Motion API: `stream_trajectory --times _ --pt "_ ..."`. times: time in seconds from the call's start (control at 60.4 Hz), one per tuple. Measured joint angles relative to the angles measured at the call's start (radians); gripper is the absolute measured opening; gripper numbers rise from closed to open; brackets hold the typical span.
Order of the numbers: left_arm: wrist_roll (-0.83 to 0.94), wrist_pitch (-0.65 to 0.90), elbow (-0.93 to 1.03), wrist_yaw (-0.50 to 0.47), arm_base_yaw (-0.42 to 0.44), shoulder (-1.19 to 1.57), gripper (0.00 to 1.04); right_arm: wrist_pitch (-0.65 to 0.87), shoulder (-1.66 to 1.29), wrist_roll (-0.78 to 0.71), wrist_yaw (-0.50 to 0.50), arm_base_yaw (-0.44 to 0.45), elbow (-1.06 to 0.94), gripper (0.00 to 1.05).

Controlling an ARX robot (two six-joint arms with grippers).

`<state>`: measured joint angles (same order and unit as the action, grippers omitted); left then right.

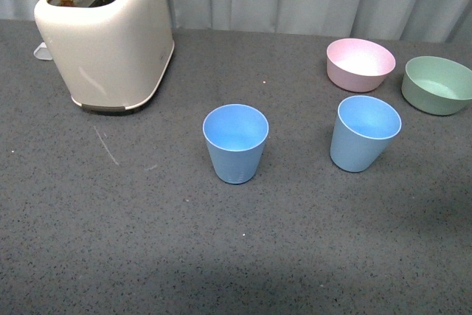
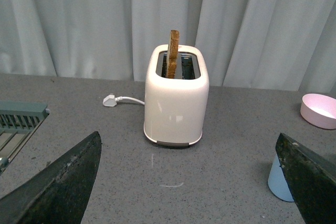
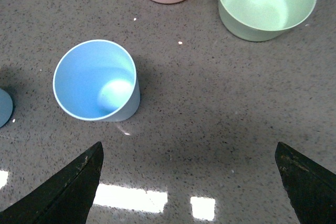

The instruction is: Stack blue cups with both arms

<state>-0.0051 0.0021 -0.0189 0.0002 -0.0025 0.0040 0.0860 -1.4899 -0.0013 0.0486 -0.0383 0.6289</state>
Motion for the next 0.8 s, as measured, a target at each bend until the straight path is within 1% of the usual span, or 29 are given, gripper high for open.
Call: stream_trajectory --times 0.199,0.48,0.497,0.563,0.646,0.712,0.795 --pt "0.000 0.000 0.000 0.000 0.000 0.000 0.98 -0.110 -0.288 0.150 -0.004 -0.032 0.237 0.95" --pt "0.000 0.000 0.000 0.000 0.000 0.000 0.98 -0.176 -0.466 0.245 -0.007 -0.063 0.398 0.95" --pt "0.000 0.000 0.000 0.000 0.000 0.000 0.98 -0.180 -0.476 0.248 -0.014 -0.066 0.407 0.94" --pt "0.000 0.000 0.000 0.000 0.000 0.000 0.98 -0.193 -0.509 0.254 -0.019 -0.074 0.433 0.82" --pt "0.000 0.000 0.000 0.000 0.000 0.000 0.98 -0.198 -0.532 0.260 -0.025 -0.079 0.445 0.71" --pt "0.000 0.000 0.000 0.000 0.000 0.000 0.98 -0.209 -0.551 0.265 -0.026 -0.085 0.457 0.59" --pt "0.000 0.000 0.000 0.000 0.000 0.000 0.98 -0.218 -0.563 0.272 -0.032 -0.090 0.468 0.46"
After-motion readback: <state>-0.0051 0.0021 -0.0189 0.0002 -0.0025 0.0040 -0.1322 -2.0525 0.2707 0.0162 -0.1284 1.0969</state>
